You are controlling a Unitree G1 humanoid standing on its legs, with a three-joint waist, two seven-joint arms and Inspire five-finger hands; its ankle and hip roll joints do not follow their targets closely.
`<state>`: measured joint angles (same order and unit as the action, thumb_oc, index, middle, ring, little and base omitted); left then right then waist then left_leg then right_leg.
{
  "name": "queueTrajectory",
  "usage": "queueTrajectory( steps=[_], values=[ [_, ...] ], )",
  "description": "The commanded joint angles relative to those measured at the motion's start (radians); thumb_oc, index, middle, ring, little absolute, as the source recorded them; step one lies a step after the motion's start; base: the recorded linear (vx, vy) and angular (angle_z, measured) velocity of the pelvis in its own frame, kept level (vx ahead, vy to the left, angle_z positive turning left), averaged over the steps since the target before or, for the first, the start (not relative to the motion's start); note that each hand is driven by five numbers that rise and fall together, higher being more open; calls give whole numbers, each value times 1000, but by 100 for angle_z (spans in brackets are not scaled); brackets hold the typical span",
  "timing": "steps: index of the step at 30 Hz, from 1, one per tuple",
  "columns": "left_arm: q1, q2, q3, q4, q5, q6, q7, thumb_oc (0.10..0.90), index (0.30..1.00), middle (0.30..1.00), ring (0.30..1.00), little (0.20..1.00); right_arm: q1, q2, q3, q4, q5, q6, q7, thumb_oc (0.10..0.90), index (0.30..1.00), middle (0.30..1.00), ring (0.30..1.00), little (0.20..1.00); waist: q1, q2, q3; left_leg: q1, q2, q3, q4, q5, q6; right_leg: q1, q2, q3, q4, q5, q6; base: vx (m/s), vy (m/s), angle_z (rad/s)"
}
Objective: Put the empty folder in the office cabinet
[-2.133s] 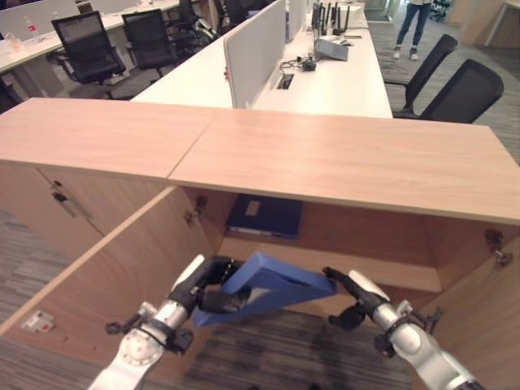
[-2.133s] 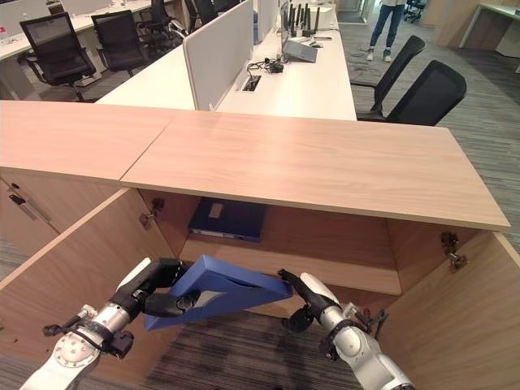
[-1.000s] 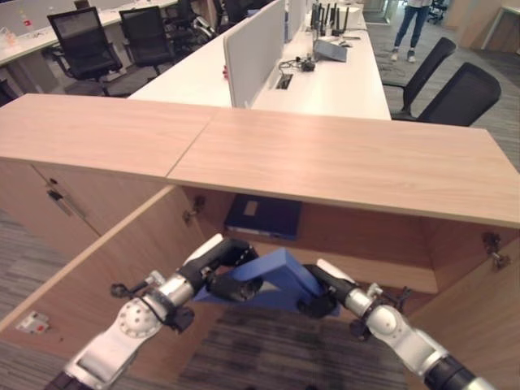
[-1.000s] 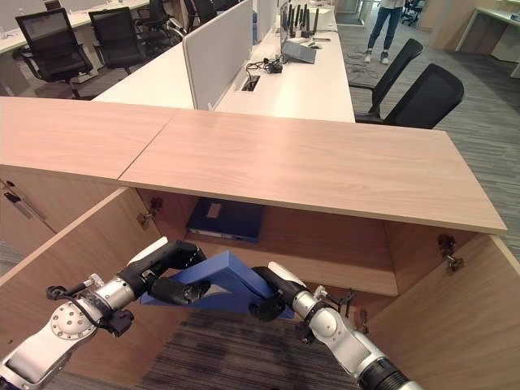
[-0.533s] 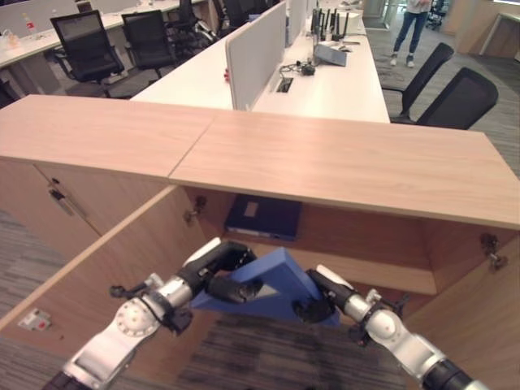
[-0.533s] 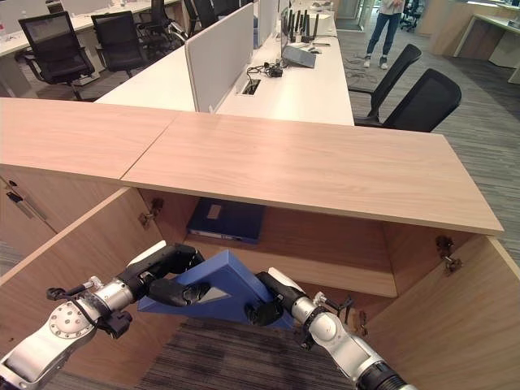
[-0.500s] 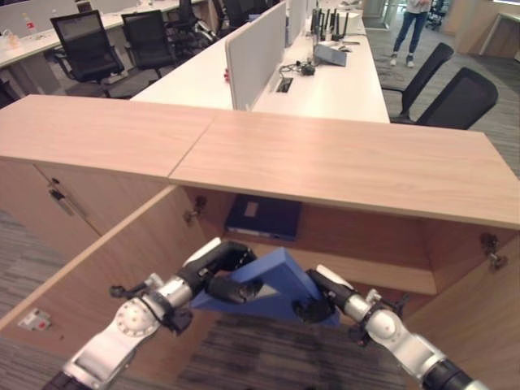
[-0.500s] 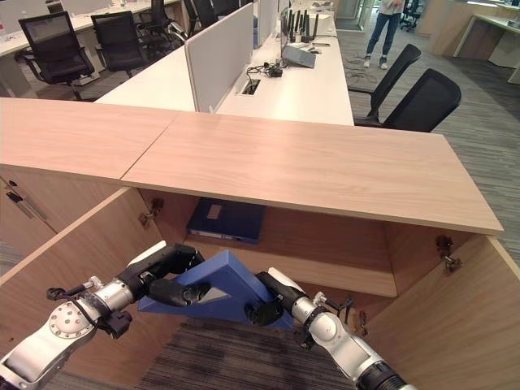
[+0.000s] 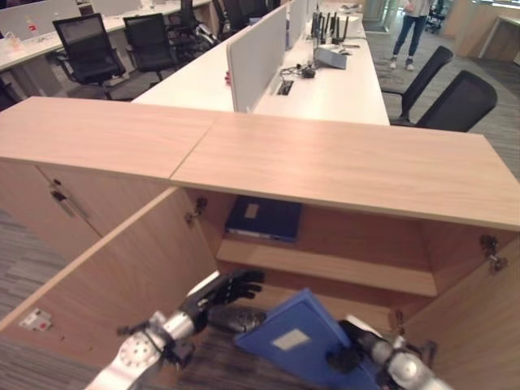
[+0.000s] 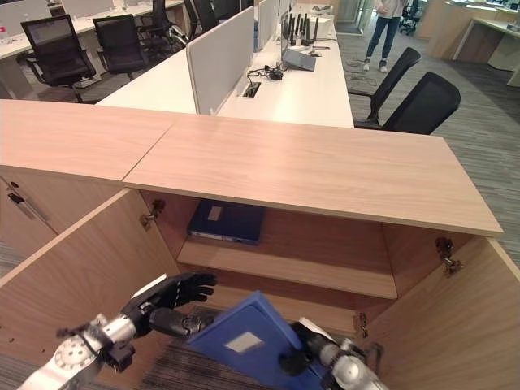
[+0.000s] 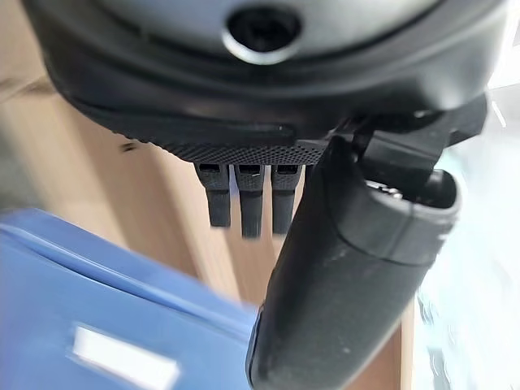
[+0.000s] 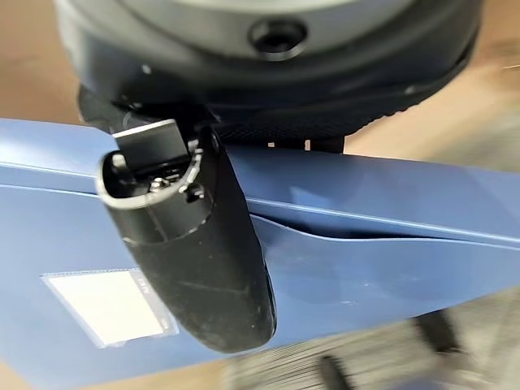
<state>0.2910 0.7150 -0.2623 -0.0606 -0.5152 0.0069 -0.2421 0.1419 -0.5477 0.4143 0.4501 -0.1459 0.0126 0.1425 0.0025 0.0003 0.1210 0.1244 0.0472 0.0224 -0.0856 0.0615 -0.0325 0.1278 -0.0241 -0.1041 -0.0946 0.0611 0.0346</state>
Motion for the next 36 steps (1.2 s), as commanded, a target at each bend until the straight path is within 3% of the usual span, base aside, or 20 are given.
queueTrajectory(
  steps=[1,5,6,7,8,10,12,13,15,19,25,27,30,31,32,33,34,36],
  values=[
    [-37,-23,82,-11,-52,-59,5,800,900,900,900,900,-65,-40,-114,-50,49,-80,-59,400,300,300,300,300,-8,-4,-45,9,19,-35,-2,-107,-15,25,-47,-36,7,-110,70,0,0,0],
    [-24,-89,87,59,-62,-35,20,800,900,900,900,900,-50,16,-185,-3,164,-70,-94,400,300,300,300,300,-13,-4,-42,4,23,-39,-2,-105,-15,20,-42,-38,7,-114,66,-8,-22,0],
    [-41,-130,66,110,-94,-20,28,800,900,900,900,900,-54,76,-214,25,310,-71,-102,400,300,300,300,300,-15,-3,-39,4,25,-41,-2,-102,-15,20,-39,-38,7,-116,64,0,0,0],
    [-42,-130,66,110,-94,-20,28,800,900,900,900,900,-54,76,-214,25,310,-71,-102,400,300,300,300,300,-15,-3,-39,3,25,-41,-2,-102,-15,20,-39,-38,7,-116,64,-24,-57,1],
    [-65,-186,42,193,-140,4,53,800,900,900,900,900,-53,148,-241,37,504,-71,-109,400,300,300,300,300,-20,-3,-36,1,27,-41,-2,-98,-18,18,-35,-36,7,-117,60,-17,-47,1],
    [-83,-240,14,267,-191,28,73,800,900,900,900,900,-56,212,-251,47,683,-68,-111,400,300,300,300,300,-23,-2,-32,2,33,-39,-2,-95,-24,20,-29,-35,7,-118,55,-16,-69,0],
    [-89,-257,11,283,-217,33,77,800,900,900,900,900,-55,229,-250,43,739,-74,-110,400,300,300,300,300,-25,-3,-34,-4,34,-41,-2,-91,-26,16,-27,-35,7,-118,53,-12,-67,-1],
    [-104,-301,-10,340,-263,46,92,800,900,900,900,900,-55,275,-239,30,893,-69,-96,400,300,300,300,300,-26,-4,-31,-7,44,-42,-2,-83,-35,15,-17,-34,7,-119,46,-12,-99,-1],
    [-105,-309,-15,352,-274,48,94,800,900,900,900,900,-51,286,-235,23,931,-66,-91,400,300,300,300,300,-27,-4,-31,-11,48,-43,-2,-79,-39,13,-13,-34,7,-120,44,-12,-81,6],
    [-108,-331,-38,391,-315,69,82,800,900,900,900,900,-26,326,-221,-22,1161,-53,-44,400,300,300,300,300,-25,-10,-27,-20,88,-54,-2,-56,-65,10,25,-29,7,-131,21,-4,-145,8],
    [-117,-337,-48,399,-329,72,78,800,900,900,900,900,-25,342,-235,-46,1305,-68,-39,400,300,300,300,300,-17,-16,-4,-33,128,-45,37,-36,-84,23,60,-26,7,-146,-8,-7,-155,3],
    [-128,-348,-51,401,-328,67,89,800,900,900,900,900,-25,340,-251,-54,1324,-81,-46,400,300,300,300,300,-18,-27,25,-117,122,-30,195,-55,-86,29,49,-43,16,-143,-19,-74,-94,7],
    [-136,-351,-55,387,-320,68,89,800,900,900,900,900,-21,330,-267,-58,1342,-71,-50,400,300,300,300,300,-14,-18,57,-248,62,-12,352,-37,-51,25,30,-63,57,-165,-35,-55,-16,25],
    [-136,-351,-55,387,-320,68,89,800,900,900,900,900,-21,330,-267,-58,1342,-71,-50,400,300,300,300,300,-14,-18,57,-249,62,-13,353,-38,-51,24,30,-64,57,-166,-35,23,36,17],
    [-130,-356,-49,383,-322,73,88,800,900,900,900,900,-15,329,-269,-58,1342,-57,-44,400,300,300,300,300,-7,-15,60,-313,15,-18,347,-36,-38,23,20,-61,61,-169,-31,33,27,6],
    [-130,-356,-49,383,-322,74,88,800,900,900,900,900,-15,329,-269,-58,1342,-57,-44,400,300,300,300,300,-8,-16,60,-313,15,-18,347,-36,-38,23,20,-62,61,-169,-31,101,70,9],
    [-122,-366,-41,393,-324,80,87,800,900,900,900,900,-11,329,-269,-52,1341,-53,-41,400,300,300,300,300,2,-5,63,-364,-11,-21,287,16,-40,26,25,-58,58,-167,-30,95,61,6],
    [-120,-375,-33,398,-328,82,88,800,900,900,900,900,-17,333,-269,-36,1345,-52,-43,400,300,300,300,300,14,6,71,-404,-28,-21,213,45,-37,31,37,-50,50,-171,-29,93,65,7]
  ],
)
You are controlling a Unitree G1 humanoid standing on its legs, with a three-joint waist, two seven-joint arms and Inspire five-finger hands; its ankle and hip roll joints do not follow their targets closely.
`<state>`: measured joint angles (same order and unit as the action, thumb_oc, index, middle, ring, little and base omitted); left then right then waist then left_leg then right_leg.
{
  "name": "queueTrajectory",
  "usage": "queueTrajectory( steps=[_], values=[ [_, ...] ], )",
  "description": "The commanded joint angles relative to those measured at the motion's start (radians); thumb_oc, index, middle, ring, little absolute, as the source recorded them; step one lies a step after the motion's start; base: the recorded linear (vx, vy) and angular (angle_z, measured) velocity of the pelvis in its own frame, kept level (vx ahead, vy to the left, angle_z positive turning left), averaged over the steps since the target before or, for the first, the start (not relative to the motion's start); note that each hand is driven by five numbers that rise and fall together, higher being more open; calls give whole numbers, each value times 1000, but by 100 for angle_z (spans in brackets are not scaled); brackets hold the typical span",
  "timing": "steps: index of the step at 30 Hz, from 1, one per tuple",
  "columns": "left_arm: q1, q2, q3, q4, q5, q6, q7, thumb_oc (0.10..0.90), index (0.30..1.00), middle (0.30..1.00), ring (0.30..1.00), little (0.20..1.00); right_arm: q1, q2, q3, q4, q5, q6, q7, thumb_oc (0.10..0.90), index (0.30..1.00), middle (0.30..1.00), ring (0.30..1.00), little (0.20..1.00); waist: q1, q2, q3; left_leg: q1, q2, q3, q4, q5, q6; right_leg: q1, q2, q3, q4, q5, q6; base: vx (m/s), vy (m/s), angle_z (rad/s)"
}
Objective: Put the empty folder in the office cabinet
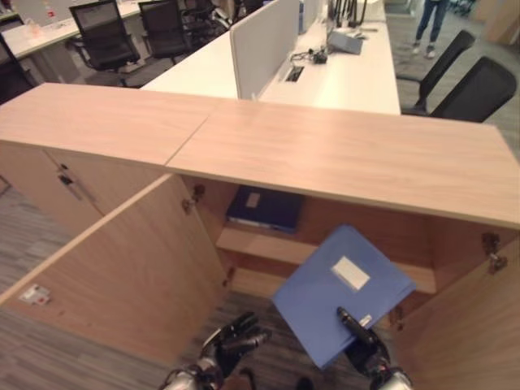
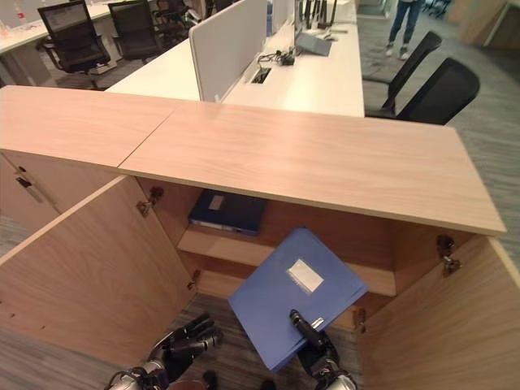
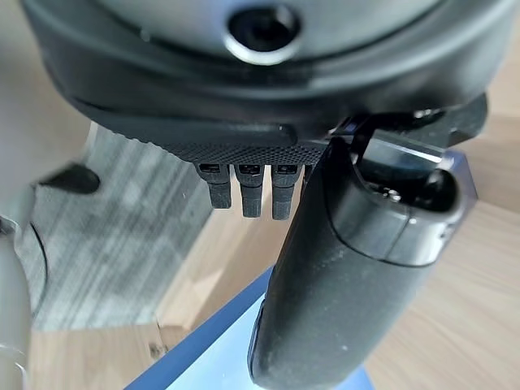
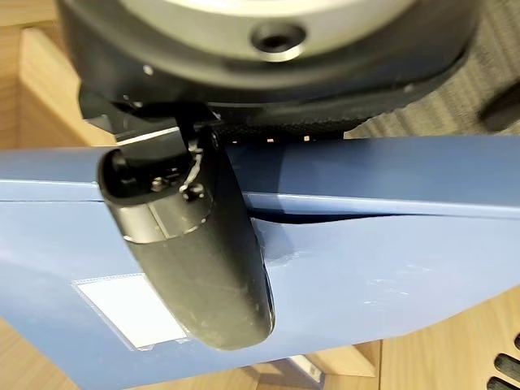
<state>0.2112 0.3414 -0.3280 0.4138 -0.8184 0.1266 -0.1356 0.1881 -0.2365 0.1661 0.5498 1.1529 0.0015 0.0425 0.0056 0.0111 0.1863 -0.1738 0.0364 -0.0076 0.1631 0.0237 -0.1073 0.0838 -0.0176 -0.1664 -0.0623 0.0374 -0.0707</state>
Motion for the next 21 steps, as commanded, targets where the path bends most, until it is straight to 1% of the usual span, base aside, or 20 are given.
queueTrajectory(
  steps=[1,2,3,4,5,6,9,10,11,12,13,14,15,17,18,19,21],
  values=[
    [-40,-1,33,-76,-25,-37,-18,800,900,900,900,900,-64,22,-20,-136,46,-41,57,400,300,300,300,300,13,-6,9,-100,-18,12,-39,83,39,79,29,14,18,-148,77,96,81,-5],
    [-35,-9,37,-76,-34,-39,-14,800,900,900,900,900,-73,29,-17,-120,56,-43,58,400,300,300,300,300,25,6,14,-130,-30,3,-99,98,38,86,44,31,2,-151,81,136,86,-14],
    [-25,-15,39,-77,-39,-36,-15,800,900,900,900,900,-70,36,-11,-113,67,-33,68,400,300,300,300,300,27,12,2,-94,-23,4,-167,96,42,92,52,41,-9,-154,88,130,86,-23],
    [-25,-15,39,-77,-39,-36,-15,800,900,900,900,900,-70,36,-11,-113,67,-33,68,400,300,300,300,300,27,13,0,-95,-22,3,-169,98,42,90,53,40,-8,-153,88,210,100,-43],
    [-16,-18,31,-76,-48,-33,-16,800,900,900,900,900,-57,52,-6,-103,85,-23,81,400,300,300,300,300,22,14,-12,-67,-10,-4,-205,135,44,104,63,56,-25,-165,92,137,68,-53],
    [-17,-18,31,-76,-48,-33,-16,800,900,900,900,900,-57,51,-6,-103,85,-23,81,400,300,300,300,300,21,16,-15,-70,-9,-5,-205,136,44,101,65,55,-25,-164,92,214,114,-56],
    [2,2,20,-87,-62,-27,-9,800,900,900,900,900,-21,68,7,-93,107,-3,81,400,300,300,300,300,17,0,-36,-62,-2,14,-204,152,53,94,45,74,-25,-187,104,225,141,-41],
    [2,2,20,-87,-62,-27,-8,800,900,900,900,900,-21,68,7,-93,107,-3,81,400,300,300,300,300,18,0,-37,-62,-2,15,-204,151,53,94,45,74,-25,-187,104,285,209,-40],
    [25,26,18,-106,-77,-25,-7,800,900,900,900,900,-9,67,14,-106,119,5,79,400,300,300,300,300,16,-9,-36,-84,-7,25,-178,132,64,84,26,84,-25,-189,115,141,116,-35],
    [25,26,18,-106,-77,-25,-7,800,900,900,900,900,-9,67,14,-106,119,5,79,400,300,300,300,300,16,-9,-36,-85,-7,25,-178,132,64,83,26,84,-25,-189,115,206,172,-24],
    [43,43,19,-118,-84,-23,-10,800,900,900,900,900,-2,68,14,-120,125,10,84,400,300,300,300,300,15,-15,-30,-92,-11,30,-165,121,68,80,15,89,-25,-190,122,140,147,-11],
    [80,77,25,-130,-78,-14,-15,800,900,900,900,900,8,66,13,-144,132,12,91,400,300,300,300,300,15,-23,-31,-117,-18,38,-141,98,79,60,-4,98,-25,-186,134,137,146,-5],
    [80,77,25,-130,-78,-14,-15,800,900,900,900,900,8,65,13,-144,132,12,91,400,300,300,300,300,15,-22,-34,-122,-17,37,-141,100,79,55,-2,97,-25,-184,133,135,157,-6],
    [115,100,46,-120,-73,-11,-12,800,900,900,900,900,4,62,9,-184,138,6,90,400,300,300,300,300,17,-28,-27,-152,-25,50,-106,69,95,29,-25,107,-12,-184,149,108,171,-13],
    [127,96,59,-64,-62,-14,1,800,900,900,900,900,-9,65,9,-199,150,-12,86,400,300,300,300,300,20,-30,-20,-187,-30,60,-79,46,111,-13,-44,116,12,-185,159,70,162,-15],
    [127,96,59,-63,-62,-14,1,800,900,900,900,900,-9,65,9,-199,150,-12,86,400,300,300,300,300,20,-30,-21,-188,-30,60,-79,46,111,-14,-44,116,12,-185,159,74,178,-25],
    [112,37,84,70,-92,0,18,800,900,900,900,900,-42,72,20,-205,156,-29,76,400,300,300,300,300,27,-34,-12,-212,-38,71,-68,31,125,-60,-63,122,46,-179,171,78,155,-24]
  ],
)
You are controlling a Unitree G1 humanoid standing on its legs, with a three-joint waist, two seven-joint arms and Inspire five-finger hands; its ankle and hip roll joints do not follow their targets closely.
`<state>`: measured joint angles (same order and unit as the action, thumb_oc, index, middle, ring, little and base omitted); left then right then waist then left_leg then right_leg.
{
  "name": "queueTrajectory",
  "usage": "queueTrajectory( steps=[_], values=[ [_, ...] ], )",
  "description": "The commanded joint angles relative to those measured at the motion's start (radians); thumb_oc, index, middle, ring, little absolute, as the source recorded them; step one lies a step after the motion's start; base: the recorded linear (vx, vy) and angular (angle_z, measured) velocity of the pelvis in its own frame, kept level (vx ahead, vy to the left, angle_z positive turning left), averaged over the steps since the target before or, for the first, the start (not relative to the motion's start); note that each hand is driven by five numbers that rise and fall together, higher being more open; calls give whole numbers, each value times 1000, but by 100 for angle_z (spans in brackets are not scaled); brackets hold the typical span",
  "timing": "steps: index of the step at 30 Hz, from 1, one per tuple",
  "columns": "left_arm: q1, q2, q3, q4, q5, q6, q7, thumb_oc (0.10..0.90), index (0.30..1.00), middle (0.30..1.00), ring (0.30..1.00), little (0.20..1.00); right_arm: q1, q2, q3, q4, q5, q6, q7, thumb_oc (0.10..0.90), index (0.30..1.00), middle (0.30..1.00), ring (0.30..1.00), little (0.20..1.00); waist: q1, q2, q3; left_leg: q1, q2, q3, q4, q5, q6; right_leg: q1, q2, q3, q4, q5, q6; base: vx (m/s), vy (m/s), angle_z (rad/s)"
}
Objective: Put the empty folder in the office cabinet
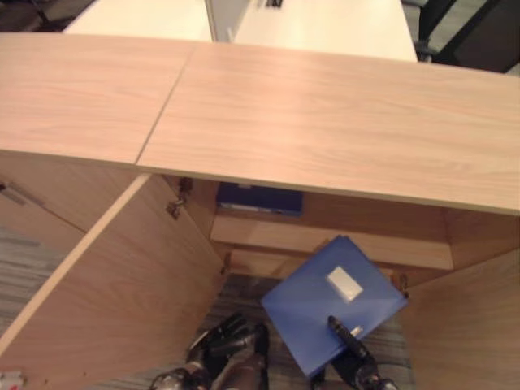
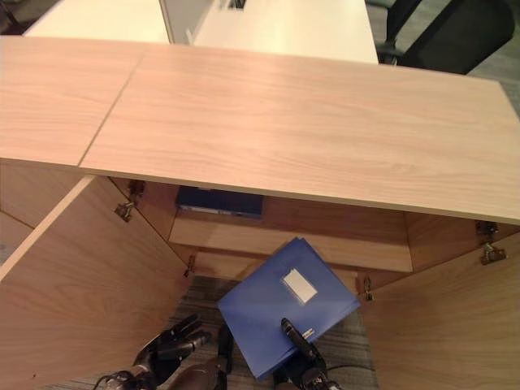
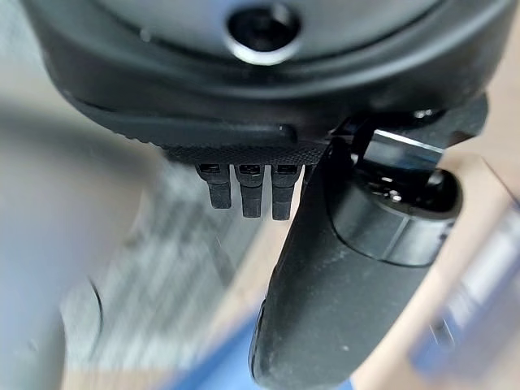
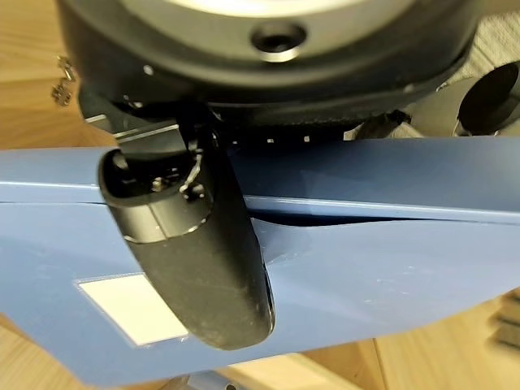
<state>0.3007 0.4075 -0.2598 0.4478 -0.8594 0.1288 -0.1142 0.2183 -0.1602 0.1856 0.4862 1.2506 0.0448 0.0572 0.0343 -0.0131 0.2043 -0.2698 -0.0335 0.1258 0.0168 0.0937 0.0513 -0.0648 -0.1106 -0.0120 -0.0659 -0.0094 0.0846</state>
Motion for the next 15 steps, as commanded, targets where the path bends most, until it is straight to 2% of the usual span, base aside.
queueTrajectory(
  steps=[1,2,3,4,5,6,7,8,9,11,12,13,14,15],
  values=[
    [-37,-114,74,234,-55,-15,31,800,900,900,900,900,-116,20,5,-137,79,-98,52,400,300,300,300,300,4,-20,-21,-114,16,-58,79,-71,-23,59,6,-31,88,-139,27,36,143,-15],
    [-41,-116,76,237,-54,-16,29,800,900,900,900,900,-119,19,5,-137,79,-98,52,400,300,300,300,300,5,-13,-20,-125,25,-54,77,-50,-19,46,15,-31,89,-125,24,79,201,-27],
    [-97,-165,137,422,-5,-31,61,800,900,900,900,900,-157,35,6,-143,91,-119,48,400,300,300,300,300,11,-11,-9,-121,18,-48,76,-63,-7,13,0,-38,140,-120,32,-9,99,-24],
    [-97,-166,138,423,-5,-31,60,800,900,900,900,900,-158,35,6,-143,91,-119,48,400,300,300,300,300,11,-11,-8,-121,18,-48,76,-64,-7,13,0,-38,141,-121,32,178,222,-26],
    [-132,-182,203,604,96,-37,69,800,900,900,900,900,-181,43,11,-149,95,-135,55,400,300,300,300,300,12,-12,4,-91,-1,-49,77,-103,3,-12,-28,-52,227,-131,45,151,176,-11],
    [-143,-180,224,673,142,-38,67,800,900,900,900,900,-183,43,11,-158,91,-131,62,400,300,300,300,300,11,-9,10,-77,-6,-48,73,-110,10,-38,-34,-58,284,-116,47,152,177,-11],
    [-144,-180,225,674,143,-39,66,800,900,900,900,900,-183,44,12,-158,91,-131,62,400,300,300,300,300,10,-10,11,-76,-7,-47,73,-111,10,-38,-35,-58,285,-118,47,27,183,-4],
    [-152,-168,265,794,241,-31,70,800,900,900,900,900,-195,43,29,-169,96,-134,71,400,300,300,300,300,7,2,33,-52,-8,-32,66,-121,22,-110,-66,-96,425,-52,41,1,131,1],
    [-153,-168,266,796,242,-32,69,800,900,900,900,900,-196,43,29,-169,96,-134,71,400,300,300,300,300,7,2,33,-53,-8,-32,66,-121,23,-112,-67,-95,426,-52,41,-7,192,-9],
    [-154,-154,284,846,300,-32,71,800,900,900,900,900,-202,53,60,-187,99,-142,77,400,300,300,300,300,14,11,62,-14,11,-8,56,-131,25,-180,-113,-175,531,-10,31,25,101,-22],
    [-150,-154,292,857,319,-33,70,800,900,900,900,900,-202,54,67,-197,101,-141,78,400,300,300,300,300,14,14,76,1,21,0,53,-132,23,-198,-123,-207,533,-16,26,54,7,-48],
    [-157,-162,291,864,343,-34,72,800,900,900,900,900,-210,59,76,-226,121,-150,80,400,300,300,300,300,12,21,110,16,38,11,58,-135,10,-220,-119,-257,437,-39,22,24,-58,-59],
    [-167,-169,283,861,344,-38,71,800,900,900,900,900,-222,59,80,-237,132,-160,74,400,300,300,300,300,9,22,129,20,41,13,64,-137,5,-237,-109,-269,376,-30,23,8,-69,-59],
    [-168,-169,283,861,344,-38,71,800,900,900,900,900,-223,59,80,-238,133,-160,74,400,300,300,300,300,9,24,130,20,42,13,65,-137,4,-234,-107,-270,373,-29,22,-31,-100,-34]
  ],
)
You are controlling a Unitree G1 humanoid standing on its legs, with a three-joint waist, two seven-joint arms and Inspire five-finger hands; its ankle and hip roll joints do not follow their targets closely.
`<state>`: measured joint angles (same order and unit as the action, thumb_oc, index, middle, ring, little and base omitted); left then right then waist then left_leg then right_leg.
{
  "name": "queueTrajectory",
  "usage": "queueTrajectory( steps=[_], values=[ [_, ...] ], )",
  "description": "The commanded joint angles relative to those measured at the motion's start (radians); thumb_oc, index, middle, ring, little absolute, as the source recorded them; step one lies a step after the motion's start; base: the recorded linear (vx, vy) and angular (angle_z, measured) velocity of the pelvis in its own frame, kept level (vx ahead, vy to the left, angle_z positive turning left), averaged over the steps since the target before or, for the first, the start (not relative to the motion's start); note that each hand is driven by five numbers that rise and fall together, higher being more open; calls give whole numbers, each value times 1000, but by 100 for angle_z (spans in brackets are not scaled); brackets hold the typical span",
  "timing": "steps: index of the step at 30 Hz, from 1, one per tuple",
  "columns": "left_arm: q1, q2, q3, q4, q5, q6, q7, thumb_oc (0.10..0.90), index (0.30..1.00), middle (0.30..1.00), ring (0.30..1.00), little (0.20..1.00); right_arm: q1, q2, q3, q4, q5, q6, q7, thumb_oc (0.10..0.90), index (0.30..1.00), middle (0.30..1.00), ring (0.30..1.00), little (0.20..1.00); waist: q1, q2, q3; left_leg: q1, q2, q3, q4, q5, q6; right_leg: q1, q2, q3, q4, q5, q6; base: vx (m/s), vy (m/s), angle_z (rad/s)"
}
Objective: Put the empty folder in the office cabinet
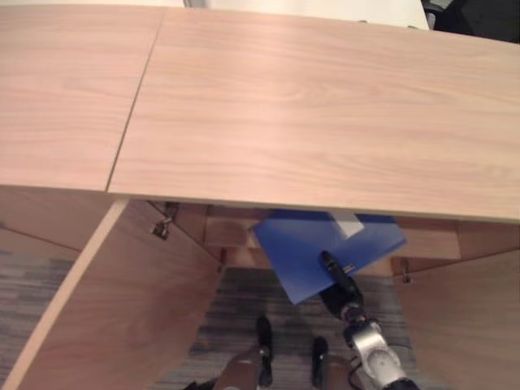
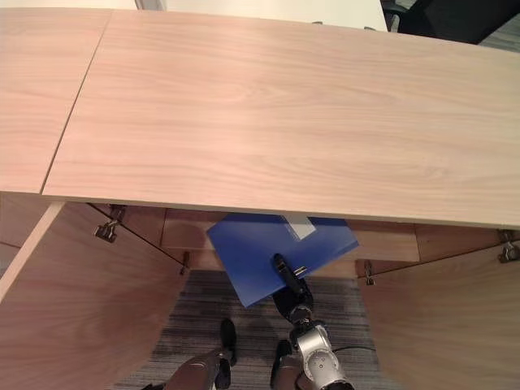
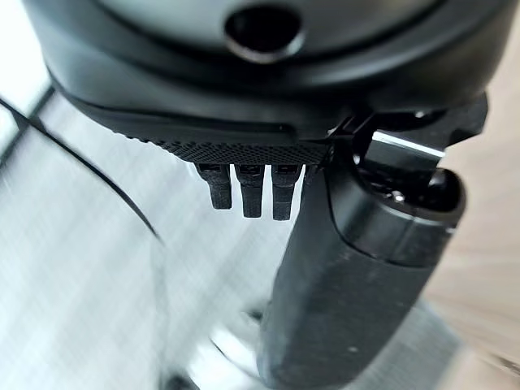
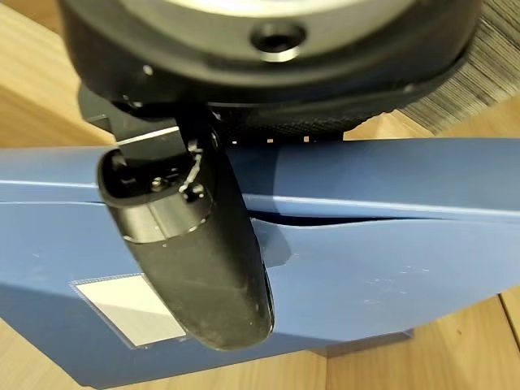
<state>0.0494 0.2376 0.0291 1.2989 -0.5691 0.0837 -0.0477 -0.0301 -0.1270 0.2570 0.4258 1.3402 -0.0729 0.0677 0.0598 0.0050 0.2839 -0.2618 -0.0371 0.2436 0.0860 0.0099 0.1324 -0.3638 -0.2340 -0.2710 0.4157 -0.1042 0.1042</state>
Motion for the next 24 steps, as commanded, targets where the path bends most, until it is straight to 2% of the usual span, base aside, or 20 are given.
queueTrajectory(
  steps=[1,2,3,4,5,8,11,12,13,16,18,24],
  values=[
    [53,-1,-32,-2,56,-7,7,800,900,900,900,900,-2,15,8,-212,53,-81,60,400,300,300,300,300,-25,1,88,11,44,-107,13,-62,-90,26,35,-10,-225,104,14,-24,-70,-16],
    [52,-1,-32,-2,56,-7,7,800,900,900,900,900,-3,15,8,-212,53,-82,59,400,300,300,300,300,-24,2,90,12,45,-107,15,-63,-90,28,37,-11,-228,106,13,27,-181,-8],
    [40,-3,-35,-23,81,-8,0,800,900,900,900,900,5,9,-21,-240,59,-93,48,400,300,300,300,300,-28,-18,83,-15,26,-122,45,-71,-97,72,38,-10,-334,128,24,51,-114,2],
    [40,-3,-35,-23,81,-8,0,800,900,900,900,900,5,10,-21,-240,59,-93,49,400,300,300,300,300,-29,-18,83,-16,26,-123,46,-71,-97,73,38,-11,-336,129,24,46,-190,32],
    [30,-5,-40,-48,91,-22,10,800,900,900,900,900,4,3,-33,-253,61,-126,50,400,300,300,300,300,-23,-23,75,-48,19,-135,54,-64,-105,71,43,-26,-336,145,14,-5,-78,40],
    [29,-9,-45,-73,69,-31,10,800,900,900,900,900,-18,-8,-54,-261,56,-160,38,400,300,300,300,300,-23,-20,62,-89,25,-146,56,-54,-114,49,45,-46,-336,158,13,-4,-171,32],
    [14,-6,-45,-50,82,-31,27,800,900,900,900,900,-109,-11,-97,-296,45,-243,6,400,300,300,300,300,-16,-18,51,-145,39,-169,65,-45,-130,17,59,-56,-341,153,1,8,-144,38],
    [12,-6,-45,-48,83,-32,27,800,900,900,900,900,-111,-10,-97,-296,45,-243,5,400,300,300,300,300,-16,-18,52,-146,39,-169,65,-45,-130,16,59,-56,-341,153,1,1,-123,22],
    [1,-5,-38,-21,114,-30,35,800,900,900,900,900,-151,-2,-112,-321,38,-285,-14,400,300,300,300,300,-10,-19,52,-157,47,-172,67,-45,-136,8,66,-56,-340,146,-4,0,-111,9],
    [-9,3,-25,8,160,-29,51,800,900,900,900,900,-196,11,-131,-358,36,-333,-33,400,300,300,300,300,-3,-18,52,-167,57,-176,66,-44,-141,-7,74,-52,-329,134,-10,4,-103,-5],
    [-12,8,-22,16,173,-31,55,800,900,900,900,900,-208,13,-140,-371,33,-344,-39,400,300,300,300,300,-1,-17,53,-171,58,-177,64,-43,-143,-13,76,-49,-323,129,-12,3,-47,-2],
    [-7,23,-38,-2,219,-49,68,800,900,900,900,900,-297,-6,-216,-428,-13,-426,-75,400,300,300,300,300,12,4,64,-187,62,-189,47,-31,-151,-42,76,-50,-289,101,-17,1,-61,-1]
  ],
)
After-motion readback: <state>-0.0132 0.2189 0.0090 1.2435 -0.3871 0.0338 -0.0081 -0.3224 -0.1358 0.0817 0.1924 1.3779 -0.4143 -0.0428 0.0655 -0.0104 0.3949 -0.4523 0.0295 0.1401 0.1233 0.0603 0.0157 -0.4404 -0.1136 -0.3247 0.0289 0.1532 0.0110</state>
